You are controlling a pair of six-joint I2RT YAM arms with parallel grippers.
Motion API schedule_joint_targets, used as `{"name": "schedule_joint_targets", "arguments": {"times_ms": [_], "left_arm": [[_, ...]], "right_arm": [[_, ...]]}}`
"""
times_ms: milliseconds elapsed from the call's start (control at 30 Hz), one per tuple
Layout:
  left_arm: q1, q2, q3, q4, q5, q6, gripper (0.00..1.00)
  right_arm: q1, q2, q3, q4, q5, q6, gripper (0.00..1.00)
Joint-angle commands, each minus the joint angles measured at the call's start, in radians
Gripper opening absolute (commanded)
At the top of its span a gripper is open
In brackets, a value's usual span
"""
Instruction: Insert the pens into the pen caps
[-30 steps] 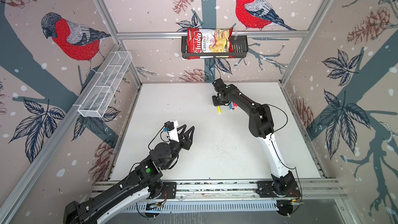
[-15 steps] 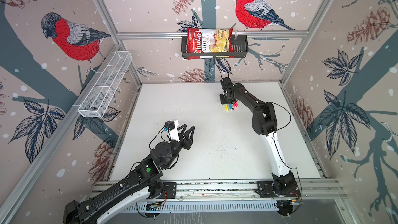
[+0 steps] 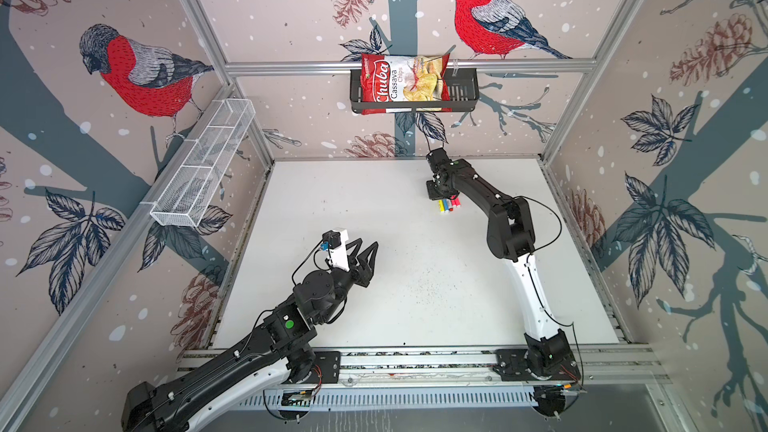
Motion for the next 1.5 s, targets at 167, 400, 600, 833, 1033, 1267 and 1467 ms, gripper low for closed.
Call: {"name": "schedule_joint_targets", "arguments": {"times_ms": [167, 400, 600, 833, 1033, 1267, 1467], "left_arm": [[0.0, 0.018, 0.013, 0.039, 0.006, 0.018, 0.53], [0.001, 0.025, 0.01, 0.043, 0.001, 0.018, 0.53], [0.0, 0.026, 0.011, 0.04, -0.011, 0.026, 0.53], [0.001, 0.026, 0.009, 0.03, -0.052, 0.035, 0.55], [0.0, 0.097, 0.051, 0.019, -0.097, 0.065, 0.6], [0.001, 0.19, 0.127, -0.016, -0.169, 0.102, 0.7], [0.0, 0.22, 0.156, 0.008, -0.241, 0.165, 0.8]], "right_arm": [[0.028, -0.042, -0.017, 0.0, 0.062, -0.015, 0.3], [0.05, -0.117, -0.093, 0.047, 0.086, -0.019, 0.3], [0.073, -0.233, -0.207, 0.159, 0.062, -0.047, 0.3], [0.081, -0.402, -0.374, 0.307, 0.021, -0.062, 0.31], [0.061, -0.586, -0.623, 0.497, -0.023, -0.036, 0.31], [0.025, -0.859, -0.929, 0.776, -0.122, -0.003, 0.31], [0.009, -1.068, -1.151, 0.974, -0.145, -0.021, 0.32]]}}
